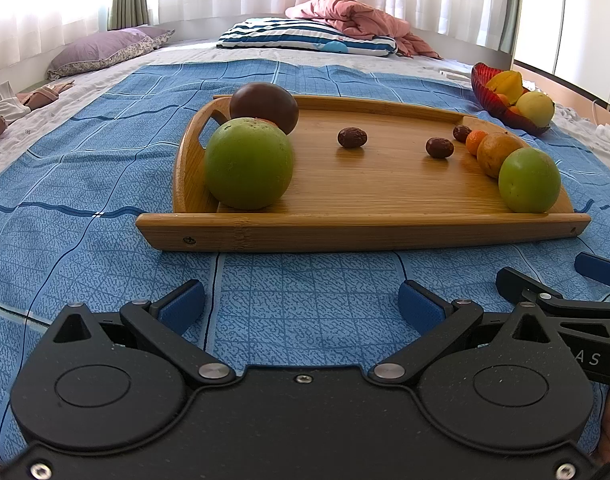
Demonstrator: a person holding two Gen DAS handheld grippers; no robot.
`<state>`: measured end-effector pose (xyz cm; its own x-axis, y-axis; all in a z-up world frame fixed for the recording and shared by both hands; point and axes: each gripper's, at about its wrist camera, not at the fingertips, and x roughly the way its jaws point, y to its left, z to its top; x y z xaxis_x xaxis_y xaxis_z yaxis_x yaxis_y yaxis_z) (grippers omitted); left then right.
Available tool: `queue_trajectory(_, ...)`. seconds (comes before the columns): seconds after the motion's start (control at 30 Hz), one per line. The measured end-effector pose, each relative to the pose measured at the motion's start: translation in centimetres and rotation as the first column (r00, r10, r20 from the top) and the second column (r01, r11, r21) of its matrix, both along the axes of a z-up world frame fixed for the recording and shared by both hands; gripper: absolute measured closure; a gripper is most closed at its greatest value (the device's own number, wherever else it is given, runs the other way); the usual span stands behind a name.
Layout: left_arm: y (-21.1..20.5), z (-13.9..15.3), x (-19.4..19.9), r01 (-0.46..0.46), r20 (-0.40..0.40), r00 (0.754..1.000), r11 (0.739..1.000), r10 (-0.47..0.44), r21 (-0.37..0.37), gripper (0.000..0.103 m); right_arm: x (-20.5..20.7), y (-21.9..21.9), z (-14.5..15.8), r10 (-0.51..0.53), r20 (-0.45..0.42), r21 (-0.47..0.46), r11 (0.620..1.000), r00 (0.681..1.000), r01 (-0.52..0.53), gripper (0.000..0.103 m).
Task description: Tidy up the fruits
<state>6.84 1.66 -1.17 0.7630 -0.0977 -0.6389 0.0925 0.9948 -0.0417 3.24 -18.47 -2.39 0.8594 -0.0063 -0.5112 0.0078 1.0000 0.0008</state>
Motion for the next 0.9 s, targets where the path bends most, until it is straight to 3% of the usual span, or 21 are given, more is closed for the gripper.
queue_trajectory(0.9, -0.1, 0.0, -0.03, 0.005, 0.002, 1.0, 1.0, -0.005, 0.0, 0.0, -0.02, 0.03, -0.01, 0.0, 0.0, 0.0, 1.0, 1.0, 0.0, 0.0)
